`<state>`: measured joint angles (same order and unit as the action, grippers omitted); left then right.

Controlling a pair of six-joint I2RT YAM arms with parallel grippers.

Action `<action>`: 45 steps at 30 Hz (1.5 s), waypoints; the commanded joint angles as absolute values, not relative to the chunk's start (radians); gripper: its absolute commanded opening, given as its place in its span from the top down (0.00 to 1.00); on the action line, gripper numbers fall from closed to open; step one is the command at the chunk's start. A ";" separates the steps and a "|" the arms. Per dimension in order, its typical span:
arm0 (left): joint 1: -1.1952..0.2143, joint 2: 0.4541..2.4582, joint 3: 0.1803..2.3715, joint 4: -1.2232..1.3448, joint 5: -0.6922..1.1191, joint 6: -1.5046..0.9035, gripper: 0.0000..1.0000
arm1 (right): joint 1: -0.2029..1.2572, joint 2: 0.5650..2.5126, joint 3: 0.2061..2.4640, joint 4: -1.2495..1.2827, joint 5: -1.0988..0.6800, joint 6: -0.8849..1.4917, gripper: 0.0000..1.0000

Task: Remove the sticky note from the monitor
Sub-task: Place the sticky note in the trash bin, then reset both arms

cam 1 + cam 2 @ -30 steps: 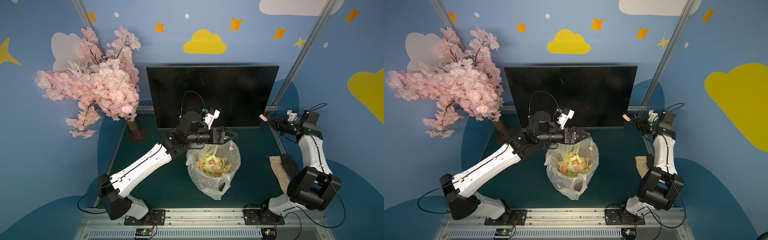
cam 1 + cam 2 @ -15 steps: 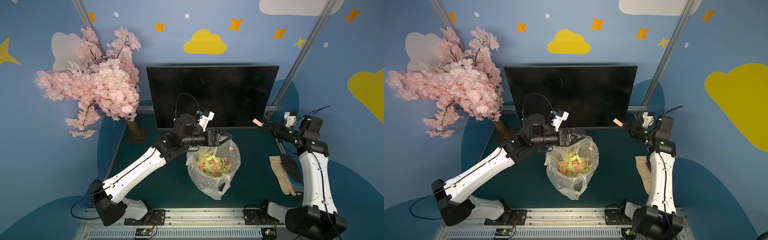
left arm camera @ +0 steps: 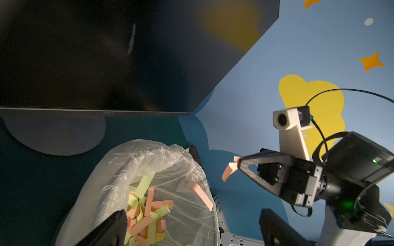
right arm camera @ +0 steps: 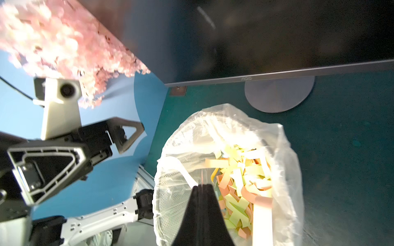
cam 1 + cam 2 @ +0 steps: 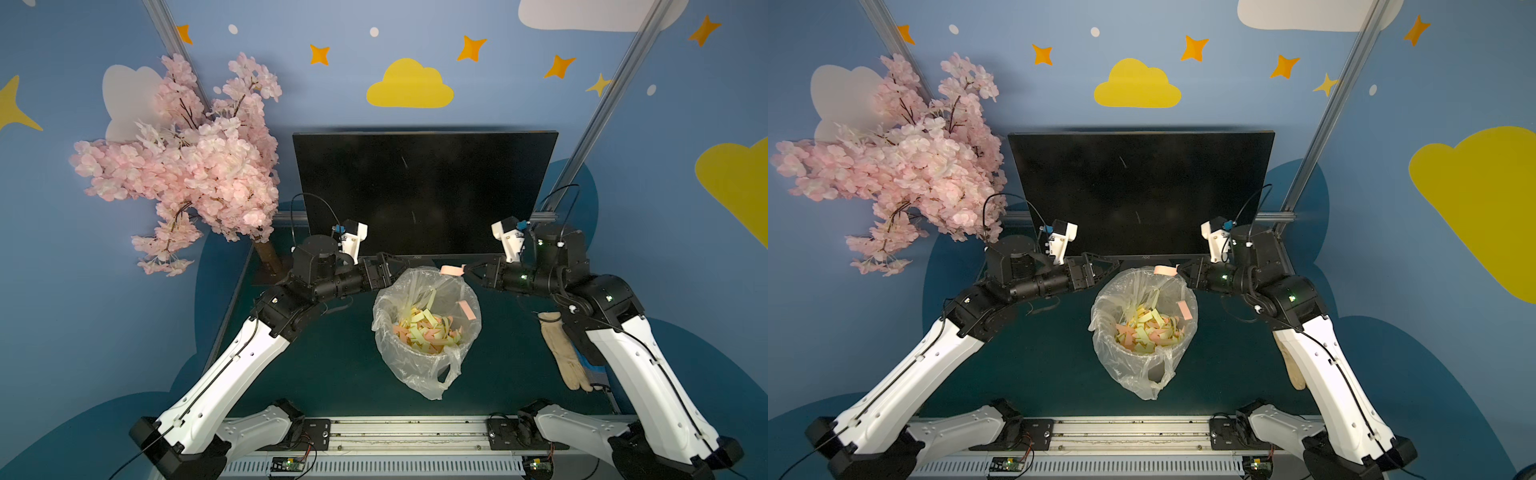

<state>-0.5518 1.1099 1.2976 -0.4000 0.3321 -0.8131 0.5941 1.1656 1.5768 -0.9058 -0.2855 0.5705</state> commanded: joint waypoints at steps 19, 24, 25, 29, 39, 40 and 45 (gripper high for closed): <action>-0.468 1.084 1.305 -0.456 0.350 -0.781 0.00 | 1.020 1.417 1.817 -1.103 0.214 0.376 0.28; -0.469 1.083 1.318 -0.469 0.345 -0.761 0.00 | 0.967 1.369 1.789 -1.094 0.222 0.383 0.21; -0.468 1.083 1.323 -0.478 0.339 -0.751 0.00 | 0.950 1.355 1.782 -1.092 0.224 0.383 0.20; -0.466 1.073 1.342 -0.523 0.294 -0.708 0.00 | 0.868 1.274 1.736 -1.078 0.229 0.365 0.07; -0.466 0.949 1.235 -0.492 -0.094 -0.429 0.00 | 0.532 1.066 1.576 -0.957 0.356 0.301 0.02; -0.466 0.941 1.219 -0.484 -0.127 -0.397 0.00 | 0.501 1.047 1.547 -0.924 0.380 0.293 0.02; -0.466 0.887 1.066 -0.372 -0.266 -0.210 0.00 | 0.307 0.997 1.331 -0.739 0.460 0.276 0.02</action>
<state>-0.4709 0.9005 1.1343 -0.4511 -0.1326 -0.3721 0.3733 1.0031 1.4303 -0.8772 0.3710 0.3012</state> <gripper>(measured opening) 0.999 0.977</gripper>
